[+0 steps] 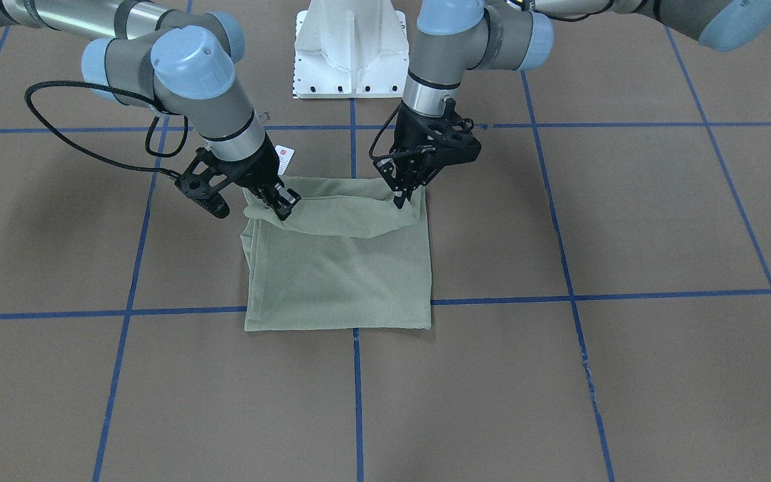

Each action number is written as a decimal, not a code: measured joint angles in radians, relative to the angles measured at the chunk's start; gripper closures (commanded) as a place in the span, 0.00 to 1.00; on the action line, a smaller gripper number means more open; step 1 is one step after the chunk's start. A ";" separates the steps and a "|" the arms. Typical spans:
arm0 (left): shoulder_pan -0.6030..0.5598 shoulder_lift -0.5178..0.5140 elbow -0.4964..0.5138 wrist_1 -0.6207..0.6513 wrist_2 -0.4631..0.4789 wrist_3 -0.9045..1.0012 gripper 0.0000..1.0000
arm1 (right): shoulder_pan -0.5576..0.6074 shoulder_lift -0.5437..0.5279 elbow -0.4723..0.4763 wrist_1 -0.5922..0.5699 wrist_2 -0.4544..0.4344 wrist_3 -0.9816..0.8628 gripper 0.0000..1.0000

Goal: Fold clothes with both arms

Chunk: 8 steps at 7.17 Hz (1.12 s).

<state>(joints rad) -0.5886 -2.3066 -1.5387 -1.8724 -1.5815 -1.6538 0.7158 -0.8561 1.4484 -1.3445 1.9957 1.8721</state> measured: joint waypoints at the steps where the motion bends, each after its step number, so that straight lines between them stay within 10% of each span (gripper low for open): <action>1: -0.057 -0.044 0.087 -0.022 -0.001 0.040 0.00 | 0.029 0.018 -0.077 0.067 0.001 -0.003 0.00; 5: -0.195 -0.070 0.195 -0.073 -0.114 0.223 0.00 | 0.099 0.043 -0.146 0.115 0.022 -0.080 0.00; 8: -0.337 0.065 0.095 -0.076 -0.294 0.550 0.00 | 0.233 -0.034 -0.102 0.052 0.105 -0.397 0.00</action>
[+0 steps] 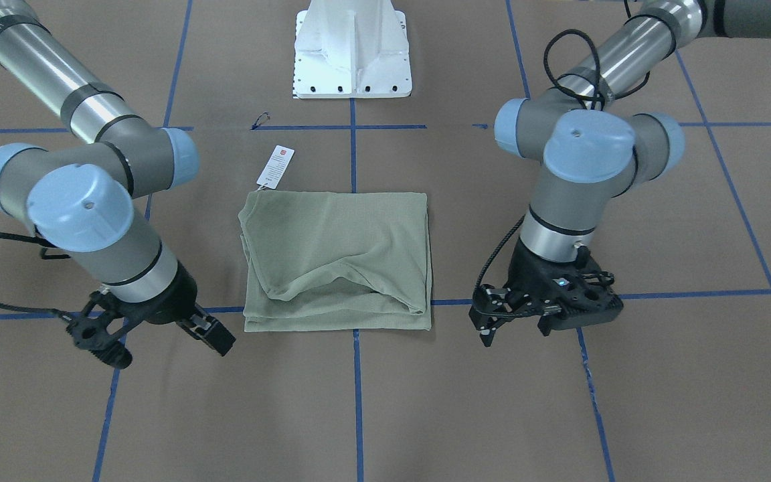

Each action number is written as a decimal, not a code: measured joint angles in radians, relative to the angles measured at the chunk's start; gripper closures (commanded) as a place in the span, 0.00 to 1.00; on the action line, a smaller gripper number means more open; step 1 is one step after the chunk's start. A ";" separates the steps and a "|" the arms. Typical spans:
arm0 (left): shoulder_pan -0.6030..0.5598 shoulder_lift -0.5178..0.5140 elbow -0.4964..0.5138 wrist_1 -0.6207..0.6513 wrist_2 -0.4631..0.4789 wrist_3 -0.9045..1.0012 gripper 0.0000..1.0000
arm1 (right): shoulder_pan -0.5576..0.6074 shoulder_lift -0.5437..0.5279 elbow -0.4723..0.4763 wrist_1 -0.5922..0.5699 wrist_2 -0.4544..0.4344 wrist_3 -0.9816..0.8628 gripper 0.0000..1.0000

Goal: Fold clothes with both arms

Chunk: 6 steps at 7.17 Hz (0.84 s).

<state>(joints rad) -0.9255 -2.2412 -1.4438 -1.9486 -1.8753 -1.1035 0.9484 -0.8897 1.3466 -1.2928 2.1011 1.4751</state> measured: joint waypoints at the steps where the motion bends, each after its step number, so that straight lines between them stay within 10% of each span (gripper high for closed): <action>1: -0.082 0.092 -0.065 0.001 -0.079 0.166 0.00 | 0.077 -0.062 0.058 -0.059 0.035 -0.196 0.00; 6: -0.440 0.507 -0.226 0.029 -0.209 0.985 0.00 | 0.462 -0.482 0.194 -0.190 0.219 -1.170 0.00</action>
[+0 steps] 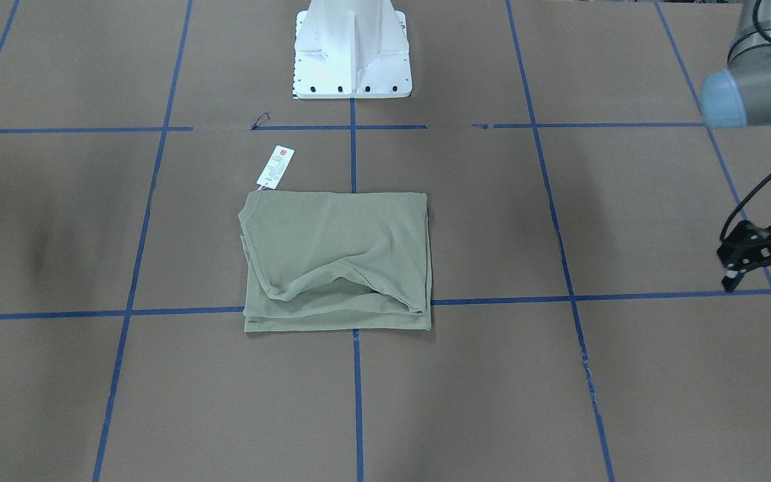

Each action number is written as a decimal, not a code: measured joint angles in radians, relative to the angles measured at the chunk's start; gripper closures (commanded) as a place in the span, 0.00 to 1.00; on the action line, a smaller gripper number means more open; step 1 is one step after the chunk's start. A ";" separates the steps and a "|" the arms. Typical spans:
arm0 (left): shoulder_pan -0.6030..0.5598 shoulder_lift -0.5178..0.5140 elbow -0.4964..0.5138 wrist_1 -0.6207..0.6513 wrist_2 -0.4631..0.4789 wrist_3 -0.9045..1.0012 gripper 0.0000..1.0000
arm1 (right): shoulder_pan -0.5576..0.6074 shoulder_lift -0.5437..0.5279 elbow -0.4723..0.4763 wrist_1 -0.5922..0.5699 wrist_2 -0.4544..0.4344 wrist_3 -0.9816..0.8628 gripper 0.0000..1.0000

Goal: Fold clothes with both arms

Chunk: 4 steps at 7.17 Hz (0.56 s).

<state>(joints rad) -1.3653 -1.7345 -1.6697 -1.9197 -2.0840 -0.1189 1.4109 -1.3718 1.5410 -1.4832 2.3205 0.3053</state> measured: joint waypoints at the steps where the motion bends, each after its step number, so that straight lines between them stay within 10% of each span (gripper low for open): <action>1: -0.038 0.042 -0.002 0.053 -0.030 0.099 0.00 | 0.058 -0.057 0.015 -0.029 0.030 -0.150 0.00; 4: -0.072 0.133 0.016 0.164 -0.187 0.202 0.00 | 0.136 -0.178 0.121 -0.117 0.049 -0.346 0.00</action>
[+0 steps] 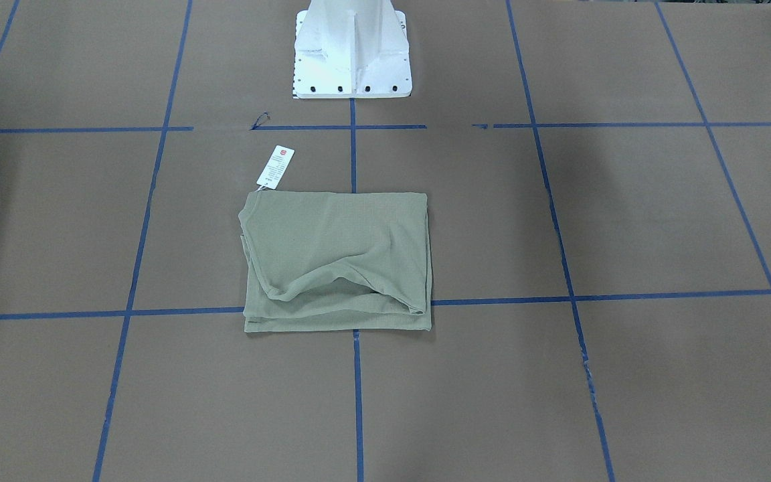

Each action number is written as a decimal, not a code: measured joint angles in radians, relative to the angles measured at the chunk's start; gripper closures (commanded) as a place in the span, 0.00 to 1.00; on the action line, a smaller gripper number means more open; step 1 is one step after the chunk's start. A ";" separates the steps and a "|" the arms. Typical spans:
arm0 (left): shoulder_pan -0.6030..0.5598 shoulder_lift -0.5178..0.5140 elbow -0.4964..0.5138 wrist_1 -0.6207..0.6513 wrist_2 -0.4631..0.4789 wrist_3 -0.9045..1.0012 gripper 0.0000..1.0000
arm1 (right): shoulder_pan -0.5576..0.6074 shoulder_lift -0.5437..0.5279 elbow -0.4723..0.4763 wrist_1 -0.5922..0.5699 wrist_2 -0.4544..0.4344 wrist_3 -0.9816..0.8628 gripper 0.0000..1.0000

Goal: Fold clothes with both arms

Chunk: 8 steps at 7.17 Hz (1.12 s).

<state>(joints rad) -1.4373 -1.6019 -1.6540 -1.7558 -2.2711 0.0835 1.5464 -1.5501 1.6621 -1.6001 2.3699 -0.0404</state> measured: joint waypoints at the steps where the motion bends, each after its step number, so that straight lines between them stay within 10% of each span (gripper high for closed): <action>1: -0.002 0.016 0.018 0.003 -0.023 -0.004 0.00 | 0.005 -0.027 0.025 -0.006 -0.005 -0.007 0.00; 8: -0.125 0.021 0.102 0.028 0.096 0.106 0.00 | 0.062 -0.089 0.041 -0.107 0.004 -0.012 0.00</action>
<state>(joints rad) -1.5619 -1.5805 -1.5525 -1.7282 -2.1751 0.1893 1.6088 -1.6387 1.7035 -1.7069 2.3737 -0.0524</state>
